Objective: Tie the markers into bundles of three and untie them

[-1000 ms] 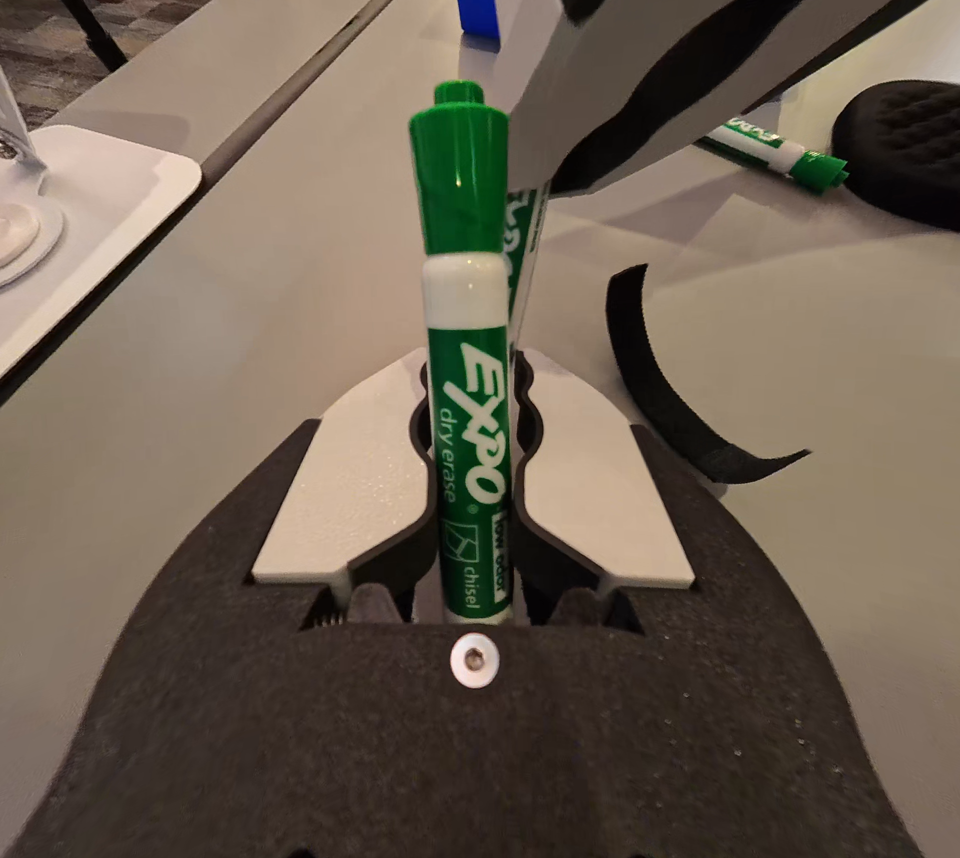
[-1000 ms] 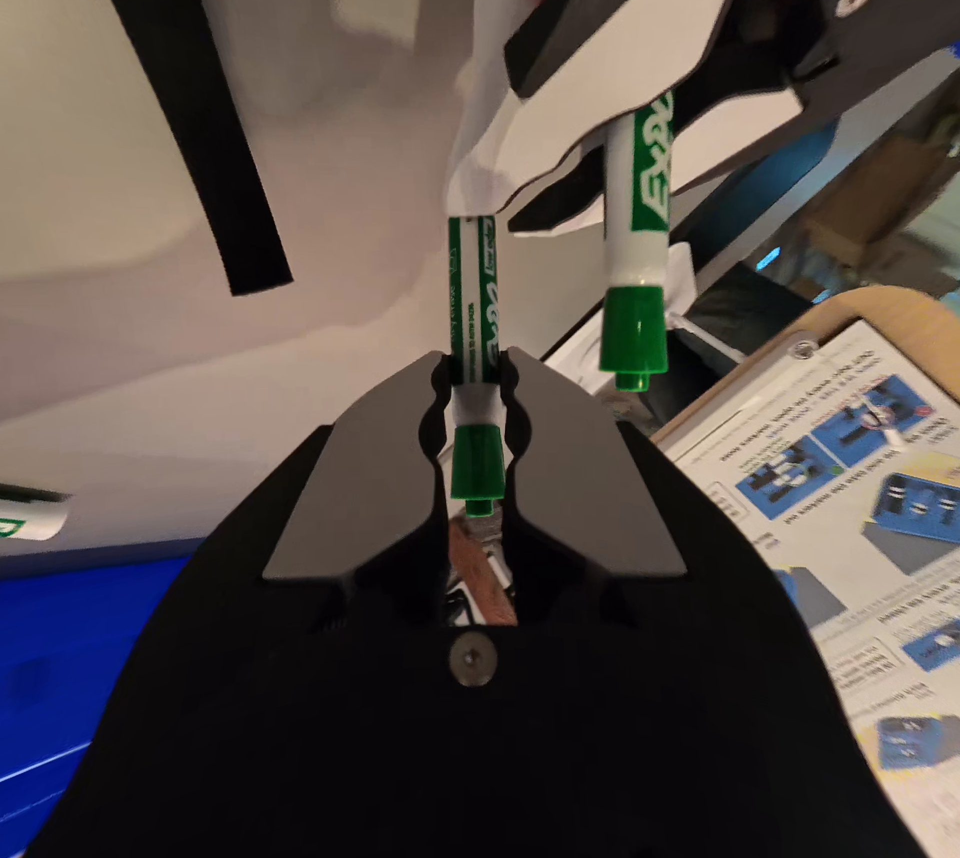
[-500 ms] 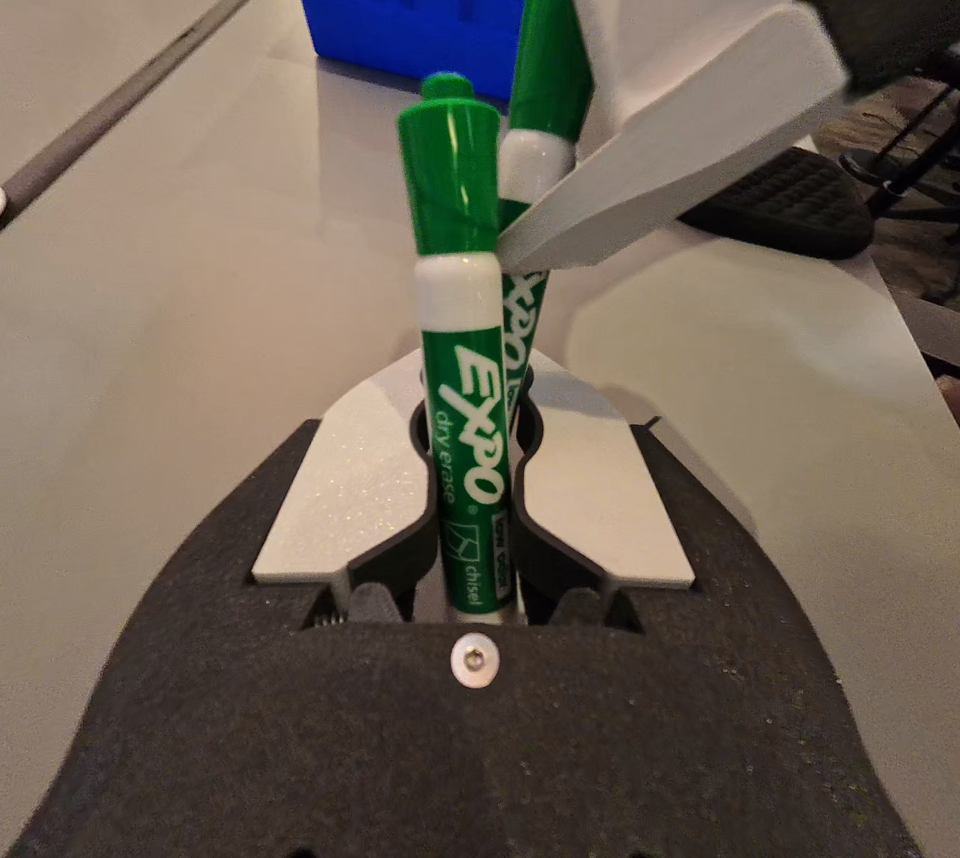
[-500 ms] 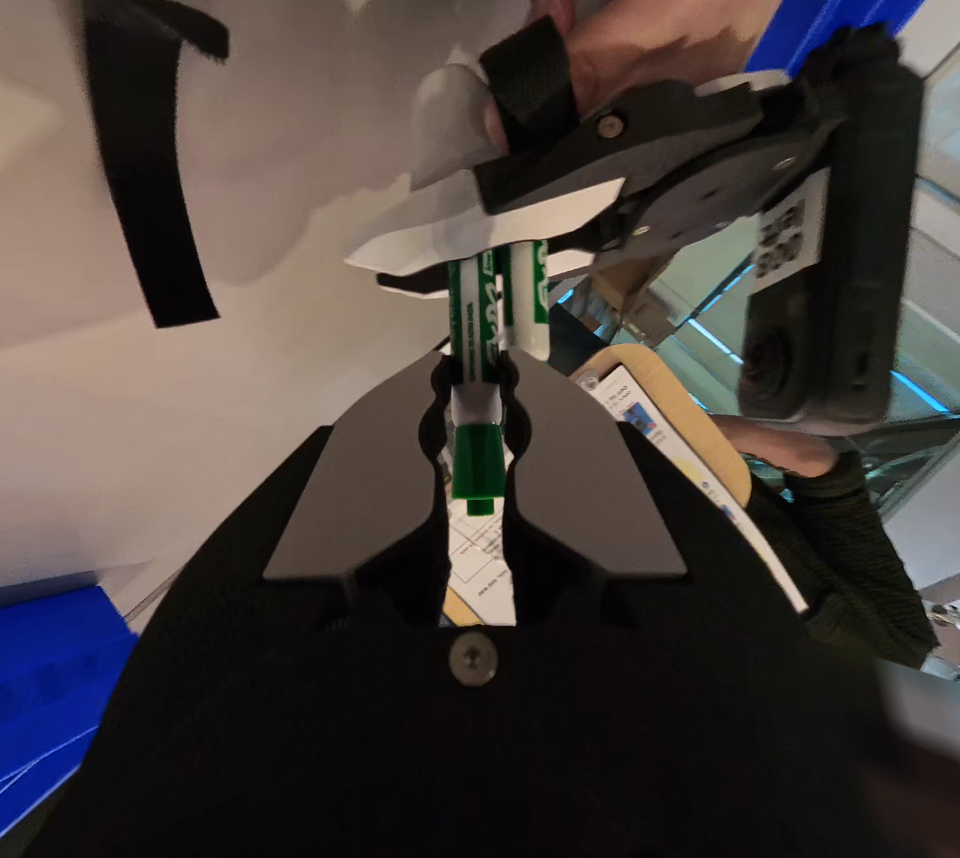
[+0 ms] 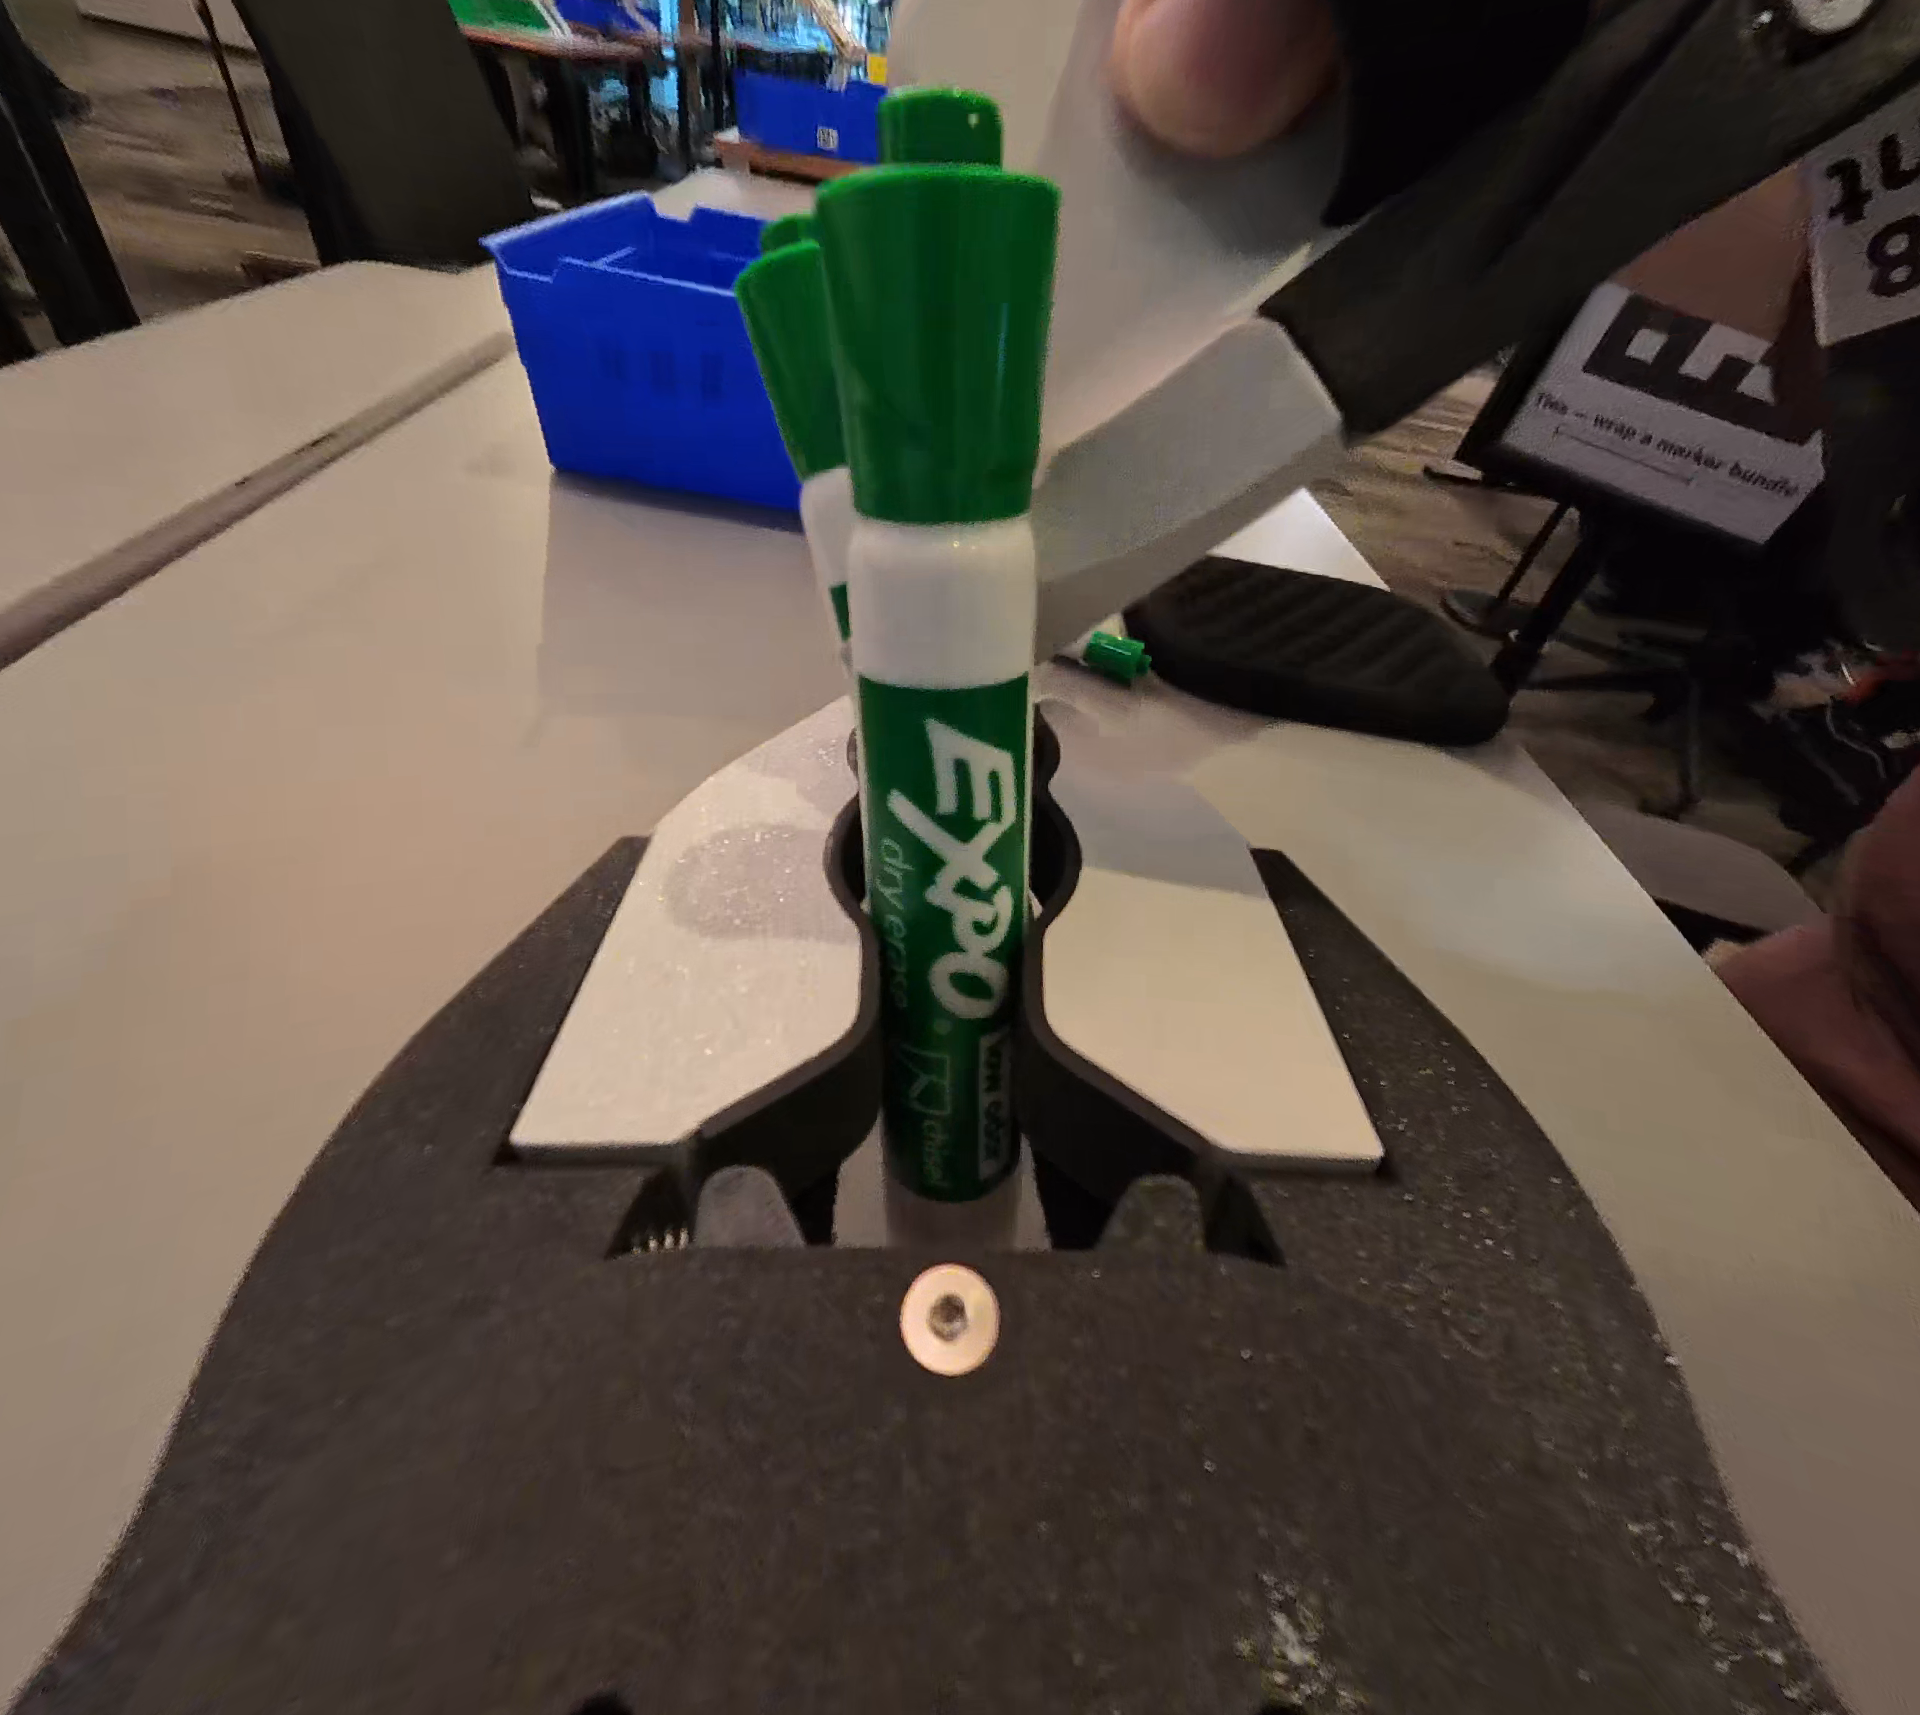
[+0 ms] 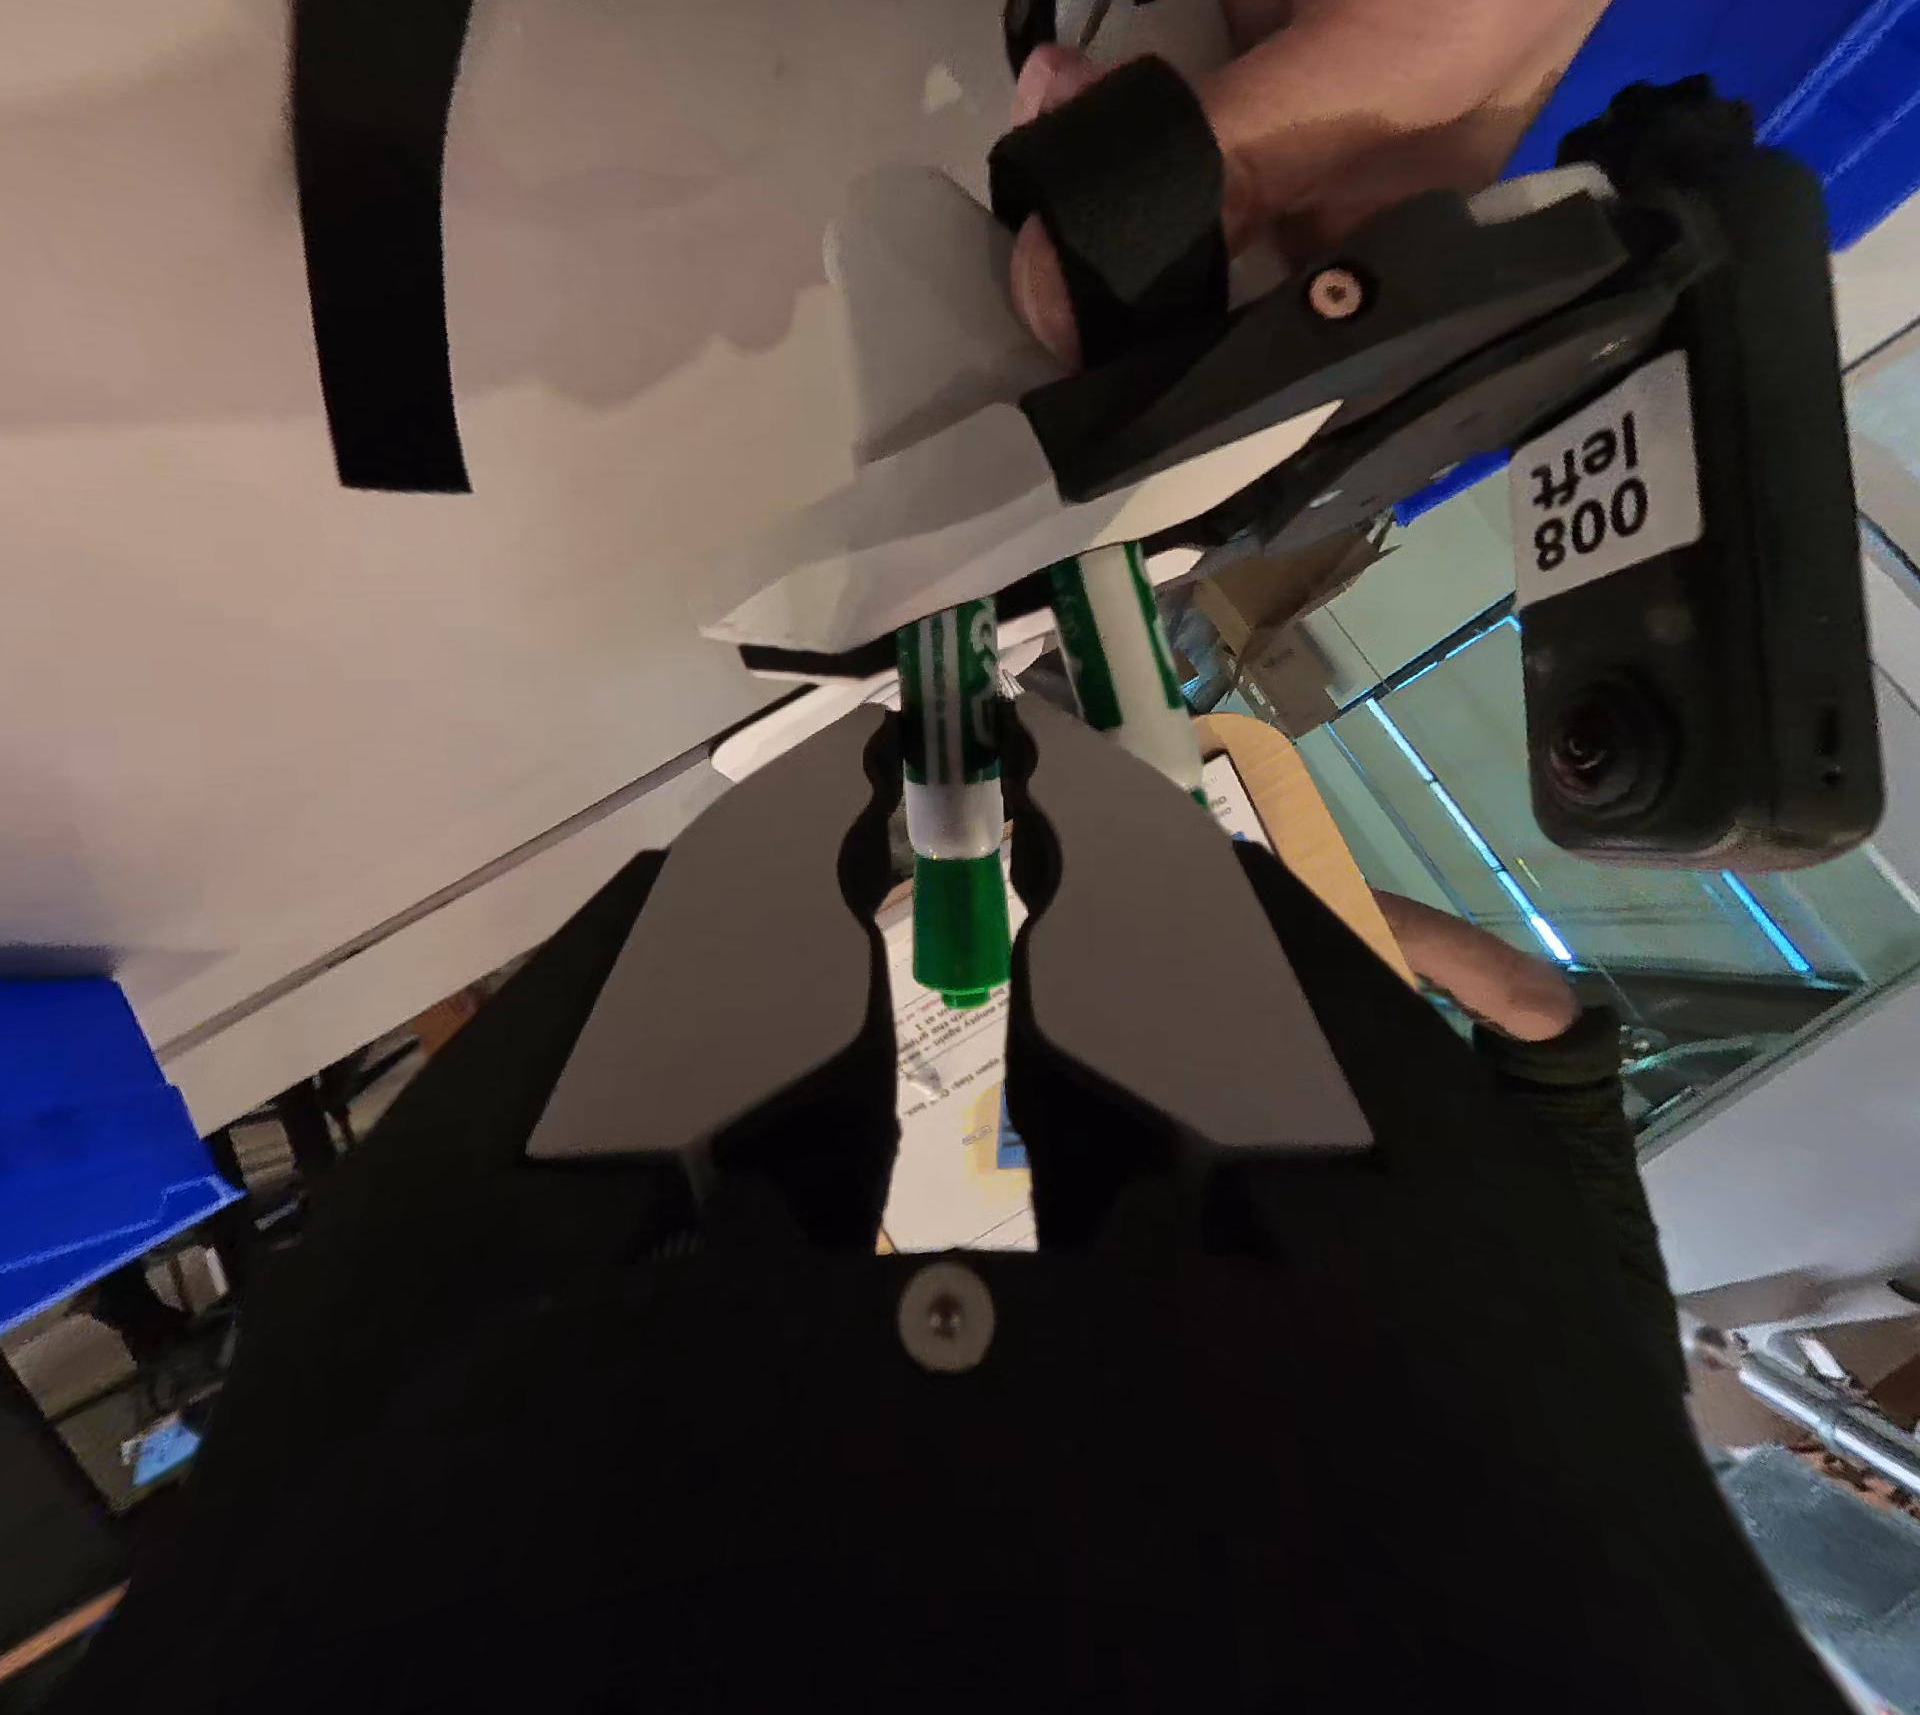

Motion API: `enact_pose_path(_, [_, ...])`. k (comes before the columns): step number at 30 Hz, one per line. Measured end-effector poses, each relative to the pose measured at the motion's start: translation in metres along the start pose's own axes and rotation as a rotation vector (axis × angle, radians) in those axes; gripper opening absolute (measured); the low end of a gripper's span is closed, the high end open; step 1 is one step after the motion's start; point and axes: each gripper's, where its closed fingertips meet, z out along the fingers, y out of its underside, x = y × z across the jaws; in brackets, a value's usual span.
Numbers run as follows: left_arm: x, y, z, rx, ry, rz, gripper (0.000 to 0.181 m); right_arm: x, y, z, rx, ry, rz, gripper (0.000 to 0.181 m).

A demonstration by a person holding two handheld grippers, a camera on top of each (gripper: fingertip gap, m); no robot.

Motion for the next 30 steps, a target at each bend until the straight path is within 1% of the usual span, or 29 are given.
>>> enact_pose_path(3, [0.000,0.002,0.003,-0.008,-0.009,0.006,0.025,-0.006,-0.006,0.000,0.003,-0.026,-0.045,0.019])
enact_pose_path(5, [0.001,0.006,0.004,-0.001,0.005,0.077,0.025,-0.013,-0.012,0.004,0.005,-0.036,-0.079,0.019])
enact_pose_path(7, [-0.004,0.019,0.004,-0.044,-0.020,0.157,0.026,-0.022,-0.014,0.010,-0.007,-0.054,-0.104,0.019])
enact_pose_path(8, [-0.006,0.025,0.004,-0.072,-0.021,0.155,0.026,-0.025,-0.015,0.012,-0.008,-0.054,-0.106,0.019])
enact_pose_path(11, [-0.006,0.031,0.005,-0.126,0.002,0.055,0.024,-0.027,-0.016,0.016,-0.006,-0.036,-0.097,0.019])
enact_pose_path(13, [-0.009,0.033,0.006,-0.143,-0.009,0.048,0.024,-0.027,-0.013,0.017,-0.021,-0.029,-0.088,0.019])
enact_pose_path(16, [-0.010,0.033,0.006,-0.140,-0.018,0.061,0.024,-0.027,-0.011,0.017,-0.019,-0.032,-0.078,0.019])
enact_pose_path(19, [-0.010,0.029,0.005,-0.120,-0.012,0.030,0.024,-0.025,-0.010,0.017,-0.021,-0.018,-0.081,0.019])
enact_pose_path(21, [-0.008,0.031,0.005,-0.135,0.013,-0.017,0.023,-0.026,-0.010,0.018,-0.025,-0.010,-0.095,0.019])
enact_pose_path(24, [-0.010,0.033,0.006,-0.125,0.000,-0.023,0.024,-0.027,-0.009,0.020,-0.043,0.021,-0.124,0.019])
enact_pose_path(26, [-0.013,0.028,0.006,-0.093,-0.029,0.007,0.024,-0.025,-0.006,0.020,-0.060,0.045,-0.126,0.019])
enact_pose_path(30, [-0.012,0.020,0.004,-0.029,-0.013,0.005,0.023,-0.020,-0.002,0.016,-0.065,0.068,-0.120,0.020])
